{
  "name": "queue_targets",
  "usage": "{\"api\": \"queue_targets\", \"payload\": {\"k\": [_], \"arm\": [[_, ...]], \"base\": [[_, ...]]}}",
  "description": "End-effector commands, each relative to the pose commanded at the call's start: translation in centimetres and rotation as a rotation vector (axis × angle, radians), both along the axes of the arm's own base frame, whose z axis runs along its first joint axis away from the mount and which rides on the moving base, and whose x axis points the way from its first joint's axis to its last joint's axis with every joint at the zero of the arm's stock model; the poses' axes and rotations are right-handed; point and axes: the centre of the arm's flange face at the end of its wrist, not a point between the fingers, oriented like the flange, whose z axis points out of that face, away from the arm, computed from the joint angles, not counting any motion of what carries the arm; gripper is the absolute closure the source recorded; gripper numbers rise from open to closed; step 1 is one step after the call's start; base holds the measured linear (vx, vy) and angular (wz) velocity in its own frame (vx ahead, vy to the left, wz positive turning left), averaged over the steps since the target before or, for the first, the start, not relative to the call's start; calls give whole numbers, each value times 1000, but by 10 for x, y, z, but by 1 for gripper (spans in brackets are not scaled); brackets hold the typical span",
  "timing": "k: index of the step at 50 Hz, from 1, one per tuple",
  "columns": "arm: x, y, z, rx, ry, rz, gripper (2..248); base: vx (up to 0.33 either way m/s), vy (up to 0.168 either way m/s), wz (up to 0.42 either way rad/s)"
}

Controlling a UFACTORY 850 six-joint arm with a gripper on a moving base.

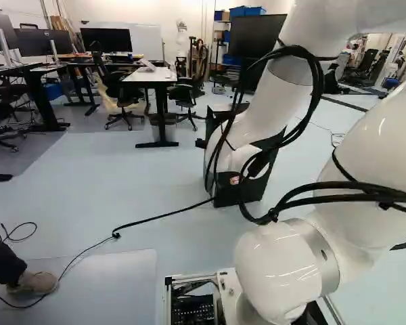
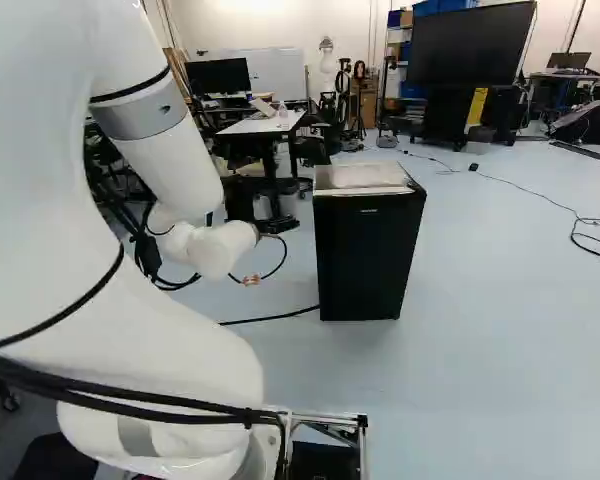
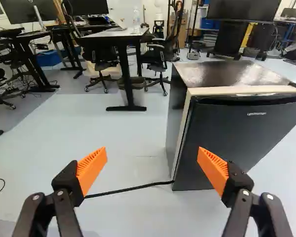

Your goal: Open the fridge door

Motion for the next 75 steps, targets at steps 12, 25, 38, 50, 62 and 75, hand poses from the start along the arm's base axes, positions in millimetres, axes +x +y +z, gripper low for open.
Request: {"api": "queue_targets", "payload": {"k": [12,25,38,50,62,75], "arm": [[15,12,1,16,3,-6,3],[31,26,2,36,-5,-21,3],[48,40,3,58,-23,-43,3],[65,53,-6,71,-24,-69,3],[83,66,-17,81,-28,-100,3],[107,75,-29,90,-48,-150,3]], "base": [[0,0,0],[0,0,0],[0,0,0],[0,0,0],[0,0,0],[0,0,0]]}}
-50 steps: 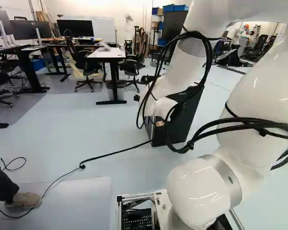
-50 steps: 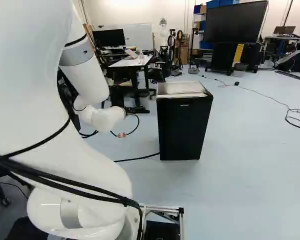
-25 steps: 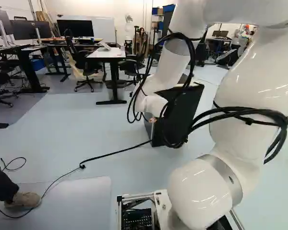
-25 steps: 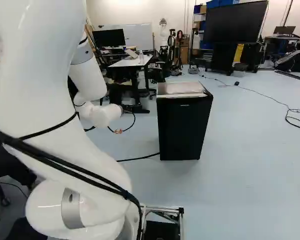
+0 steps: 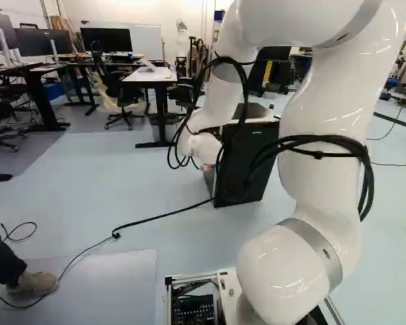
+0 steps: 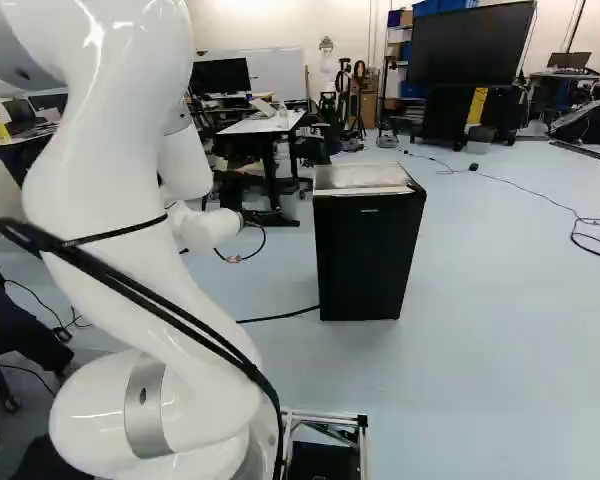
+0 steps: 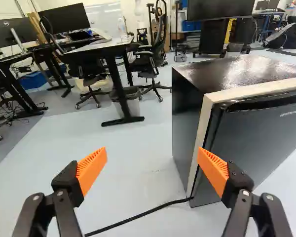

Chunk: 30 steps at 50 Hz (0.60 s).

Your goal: Open the fridge door

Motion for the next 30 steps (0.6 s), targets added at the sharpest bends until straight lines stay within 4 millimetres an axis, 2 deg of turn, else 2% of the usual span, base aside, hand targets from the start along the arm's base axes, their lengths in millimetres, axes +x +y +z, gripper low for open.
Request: {"api": "queue_targets", "payload": {"k": [30], "arm": [[39,-3,-30,5,-53,-167,3]], "base": [[0,0,0]]}}
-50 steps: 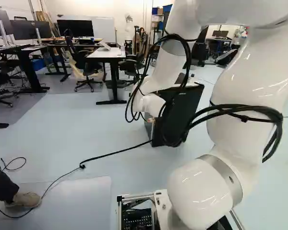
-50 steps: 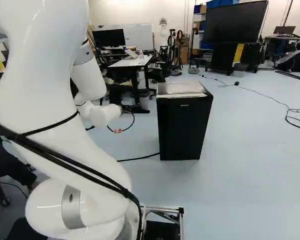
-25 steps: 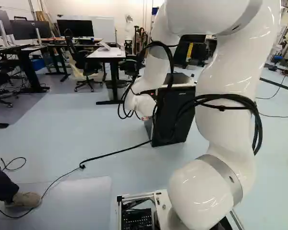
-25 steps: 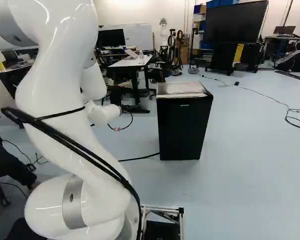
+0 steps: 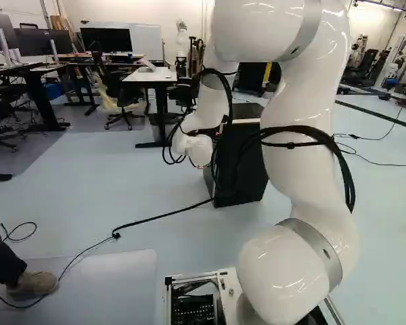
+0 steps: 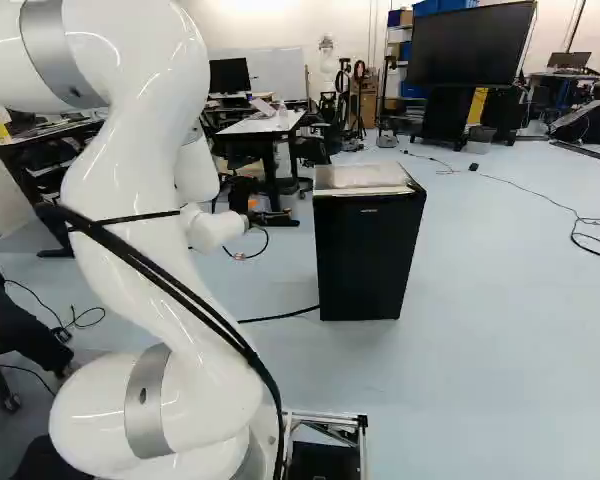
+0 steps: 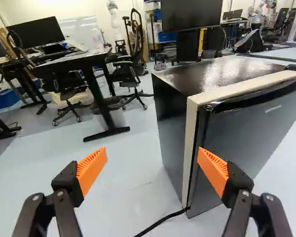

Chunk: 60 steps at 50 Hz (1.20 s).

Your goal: Open the fridge door

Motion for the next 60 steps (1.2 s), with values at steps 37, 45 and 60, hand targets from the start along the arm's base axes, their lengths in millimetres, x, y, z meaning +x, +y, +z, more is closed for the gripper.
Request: {"api": "queue_targets", "payload": {"k": [37,45,60], "arm": [[32,-13,-39,-23,-68,-218,3],[39,-16,-43,-27,-86,-263,3],[52,-20,-45,-25,-120,-333,3]], "base": [[0,0,0],[0,0,0],[0,0,0]]}}
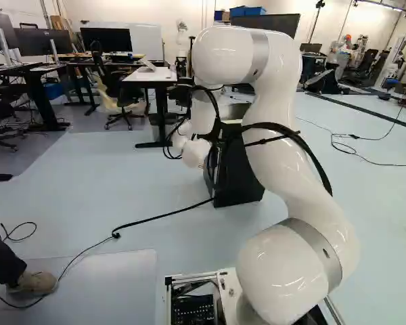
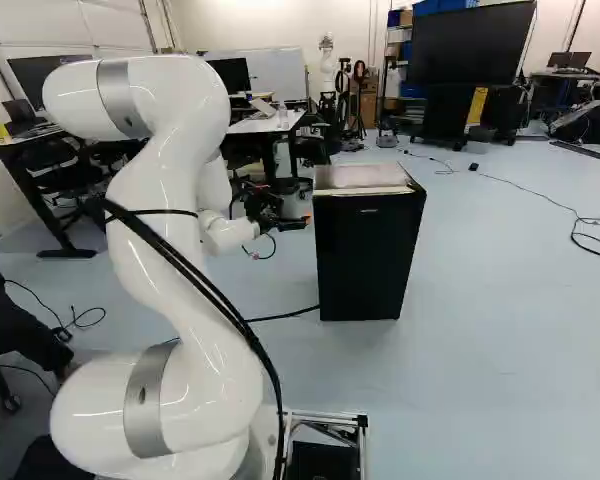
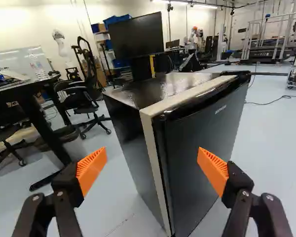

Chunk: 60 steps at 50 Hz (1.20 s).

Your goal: Open the fridge door

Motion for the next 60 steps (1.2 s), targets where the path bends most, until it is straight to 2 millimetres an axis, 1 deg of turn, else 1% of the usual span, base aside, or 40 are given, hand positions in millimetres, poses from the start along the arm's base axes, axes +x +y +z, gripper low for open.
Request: {"api": "queue_targets", "payload": {"k": [23,46,60], "arm": [[23,-1,-4,10,-25,-29,3],[42,-18,-9,32,-26,-82,3],[47,-29,-12,50,-13,-114,3]], "base": [[0,0,0],[0,0,0],[0,0,0]]}}
